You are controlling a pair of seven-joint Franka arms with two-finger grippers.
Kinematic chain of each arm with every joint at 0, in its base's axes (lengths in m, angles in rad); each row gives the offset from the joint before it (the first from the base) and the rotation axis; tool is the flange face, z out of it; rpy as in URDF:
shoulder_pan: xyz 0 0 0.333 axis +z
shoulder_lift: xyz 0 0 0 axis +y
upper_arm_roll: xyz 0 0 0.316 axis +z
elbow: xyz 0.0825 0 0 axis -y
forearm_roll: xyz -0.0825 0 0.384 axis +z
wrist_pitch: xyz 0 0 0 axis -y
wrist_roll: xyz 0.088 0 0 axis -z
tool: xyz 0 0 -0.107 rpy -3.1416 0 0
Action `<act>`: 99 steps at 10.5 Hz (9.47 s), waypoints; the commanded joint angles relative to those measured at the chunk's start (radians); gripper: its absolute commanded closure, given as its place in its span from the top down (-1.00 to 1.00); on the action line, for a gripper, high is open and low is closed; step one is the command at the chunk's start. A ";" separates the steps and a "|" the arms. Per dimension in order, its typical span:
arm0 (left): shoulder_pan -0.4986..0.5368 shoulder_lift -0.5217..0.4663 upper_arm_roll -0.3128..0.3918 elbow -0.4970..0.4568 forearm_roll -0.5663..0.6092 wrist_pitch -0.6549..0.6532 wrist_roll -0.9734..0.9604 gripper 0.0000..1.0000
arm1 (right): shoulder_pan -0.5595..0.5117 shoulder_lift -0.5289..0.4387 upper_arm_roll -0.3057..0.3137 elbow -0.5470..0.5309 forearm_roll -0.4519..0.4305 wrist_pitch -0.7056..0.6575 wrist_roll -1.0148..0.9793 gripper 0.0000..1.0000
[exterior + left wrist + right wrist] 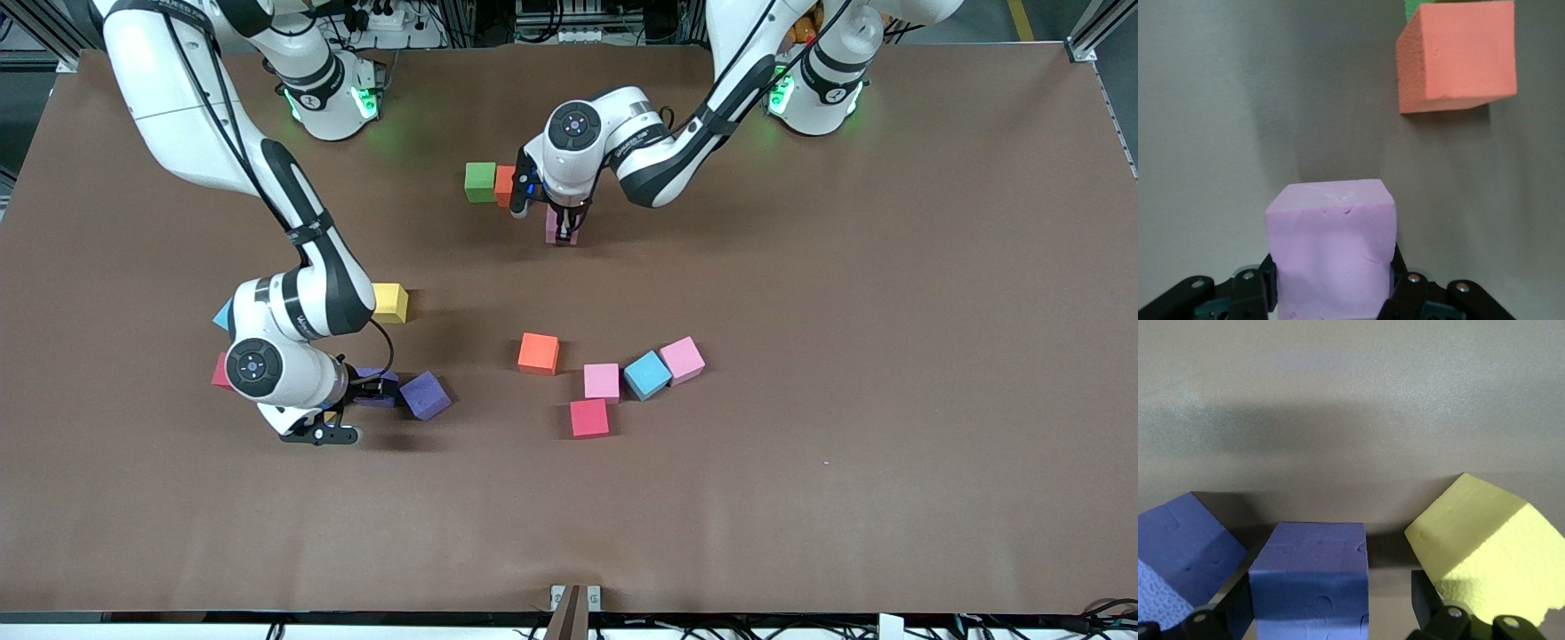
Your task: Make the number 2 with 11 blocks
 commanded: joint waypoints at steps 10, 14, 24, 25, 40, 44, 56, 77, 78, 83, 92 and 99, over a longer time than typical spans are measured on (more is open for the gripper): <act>-0.137 -0.007 0.008 -0.029 0.035 -0.002 -0.240 -1.00 | 0.004 0.004 0.012 -0.004 -0.001 0.026 0.067 -1.00; -0.156 0.016 0.010 -0.006 0.069 -0.001 -0.264 -1.00 | 0.004 0.004 0.012 -0.004 -0.003 0.026 0.059 -1.00; -0.189 0.075 0.017 0.058 0.109 -0.001 -0.326 -1.00 | 0.001 0.004 0.012 -0.004 -0.003 0.026 0.052 -1.00; -0.189 0.075 0.017 0.058 0.113 -0.001 -0.339 -0.91 | 0.001 0.004 0.012 -0.004 -0.003 0.025 0.052 -1.00; -0.219 0.048 0.008 0.043 0.250 -0.059 -0.415 1.00 | -0.005 -0.074 0.013 0.008 -0.001 -0.052 0.042 -1.00; -0.214 -0.004 0.002 0.041 0.245 -0.137 -0.407 1.00 | 0.016 -0.094 0.018 0.008 0.000 -0.063 0.059 -1.00; 0.244 -0.300 -0.004 0.050 0.189 -0.396 -0.315 1.00 | 0.237 -0.234 0.067 0.000 0.083 -0.275 0.119 -1.00; 0.530 0.077 -0.001 0.093 0.135 0.151 -0.143 1.00 | 0.546 -0.265 0.147 -0.480 0.074 0.202 0.570 -1.00; 0.528 0.083 0.000 0.093 0.135 0.162 -0.140 1.00 | 0.546 -0.263 0.148 -0.480 0.074 0.206 0.570 -1.00; 0.524 0.118 0.004 0.083 0.147 0.219 -0.142 1.00 | 0.547 -0.266 0.163 -0.483 0.079 0.206 0.578 -1.00; 0.544 -0.007 -0.016 0.050 0.139 0.025 -0.125 1.00 | 0.546 -0.269 0.191 -0.513 0.077 0.207 0.585 -1.00; 0.528 0.034 -0.015 0.060 0.167 0.044 -0.093 1.00 | 0.544 -0.272 0.208 -0.518 0.077 0.209 0.592 -1.00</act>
